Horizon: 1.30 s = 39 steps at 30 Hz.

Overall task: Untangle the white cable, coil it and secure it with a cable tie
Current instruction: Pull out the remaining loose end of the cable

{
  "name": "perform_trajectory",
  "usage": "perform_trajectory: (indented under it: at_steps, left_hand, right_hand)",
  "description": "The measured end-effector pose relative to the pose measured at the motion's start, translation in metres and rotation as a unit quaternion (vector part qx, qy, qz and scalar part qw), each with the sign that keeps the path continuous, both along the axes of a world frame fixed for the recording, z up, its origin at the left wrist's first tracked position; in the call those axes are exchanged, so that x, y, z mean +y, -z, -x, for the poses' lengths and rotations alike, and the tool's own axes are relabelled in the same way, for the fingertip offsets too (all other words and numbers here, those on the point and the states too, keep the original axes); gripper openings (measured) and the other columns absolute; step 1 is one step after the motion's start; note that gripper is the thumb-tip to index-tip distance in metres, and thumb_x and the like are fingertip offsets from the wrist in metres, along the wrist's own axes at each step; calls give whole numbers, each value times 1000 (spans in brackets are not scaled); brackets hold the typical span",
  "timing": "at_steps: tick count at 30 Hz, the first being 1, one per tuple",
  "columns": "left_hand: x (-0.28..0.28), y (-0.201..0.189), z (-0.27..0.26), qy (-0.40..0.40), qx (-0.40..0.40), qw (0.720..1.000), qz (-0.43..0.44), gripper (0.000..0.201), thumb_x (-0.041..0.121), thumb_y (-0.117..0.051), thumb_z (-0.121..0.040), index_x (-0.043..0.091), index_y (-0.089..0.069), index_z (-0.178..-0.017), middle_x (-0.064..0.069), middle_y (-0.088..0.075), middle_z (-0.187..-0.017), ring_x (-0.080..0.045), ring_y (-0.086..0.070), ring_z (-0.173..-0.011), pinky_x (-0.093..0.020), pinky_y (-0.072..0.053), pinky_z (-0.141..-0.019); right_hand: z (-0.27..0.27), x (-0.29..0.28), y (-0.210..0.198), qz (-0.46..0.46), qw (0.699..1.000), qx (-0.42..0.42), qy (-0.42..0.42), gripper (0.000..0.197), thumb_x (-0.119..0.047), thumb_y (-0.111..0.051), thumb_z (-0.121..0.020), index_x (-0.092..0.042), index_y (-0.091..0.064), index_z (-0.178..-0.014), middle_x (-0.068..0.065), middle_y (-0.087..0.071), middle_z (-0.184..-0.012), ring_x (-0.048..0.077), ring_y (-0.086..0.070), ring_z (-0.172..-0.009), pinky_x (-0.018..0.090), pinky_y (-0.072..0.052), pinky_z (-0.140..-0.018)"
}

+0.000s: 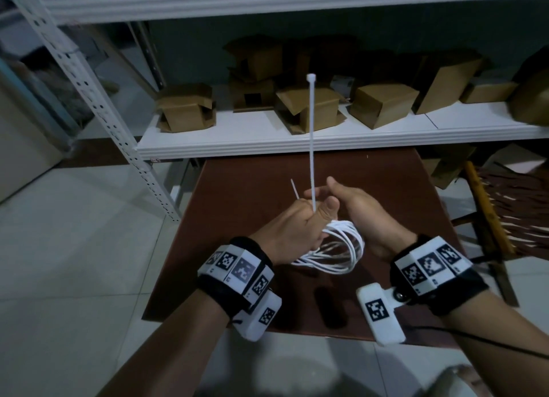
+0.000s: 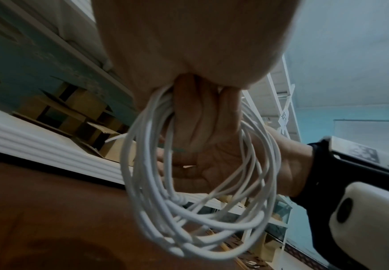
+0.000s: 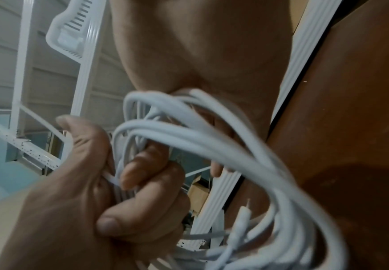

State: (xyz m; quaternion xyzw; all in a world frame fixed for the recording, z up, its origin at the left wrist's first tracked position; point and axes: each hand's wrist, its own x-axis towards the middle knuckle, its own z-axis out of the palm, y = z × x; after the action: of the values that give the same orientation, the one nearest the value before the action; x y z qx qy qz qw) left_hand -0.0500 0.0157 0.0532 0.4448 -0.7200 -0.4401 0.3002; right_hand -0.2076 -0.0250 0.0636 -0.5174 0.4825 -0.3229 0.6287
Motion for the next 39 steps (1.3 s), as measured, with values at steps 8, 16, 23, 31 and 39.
perform_trajectory:
  at_steps: [8, 16, 23, 31, 39]
  left_hand:
    - [-4, 7, 0, -12, 23, 999, -29, 104, 95, -27, -82, -8, -44, -78, -12, -45, -67, -18, -43, -56, -33, -37, -57]
    - [7, 2, 5, 32, 34, 996, -80, 73, 74, -28, -96, 11, -41, -62, 3, -36, -53, -8, -37, -43, -22, -34, -50]
    - [9, 12, 12, 45, -6, 993, -109, 74, 79, -27, -94, 14, -39, -59, 8, -37, -47, -12, -36, -41, -31, -31, -53]
    - [8, 7, 21, 68, 32, 988, -135, 73, 70, -25, -101, 11, -38, -60, 9, -33, -45, -9, -30, -39, -24, -27, -45]
    - [10, 5, 22, 69, 35, 988, -131, 72, 79, -27, -92, 15, -37, -60, 10, -37, -44, -8, -32, -40, -25, -29, -47]
  right_hand:
    - [4, -1, 1, -12, 994, -98, -42, 36, -23, -50, -108, -5, -60, -138, 21, -72, -128, 45, -61, -128, 61, -45, -112]
    - [10, -10, -8, 6, 979, -200, 29, 35, -16, -50, -107, -1, -64, -135, 10, -73, -100, 16, -68, -88, 27, -61, -82]
    - [17, -12, -18, 71, 968, -238, 35, 27, -13, -54, -105, -3, -66, -127, 3, -68, -88, 10, -68, -83, 34, -60, -93]
    - [15, -2, -23, 82, 952, -295, 7, 20, -13, -58, -97, -11, -74, -108, 6, -76, -100, 18, -72, -97, 36, -61, -94]
    - [13, 4, -24, 51, 942, -330, -24, 22, -20, -62, -86, -22, -84, -87, 6, -79, -90, 19, -77, -86, 30, -63, -80]
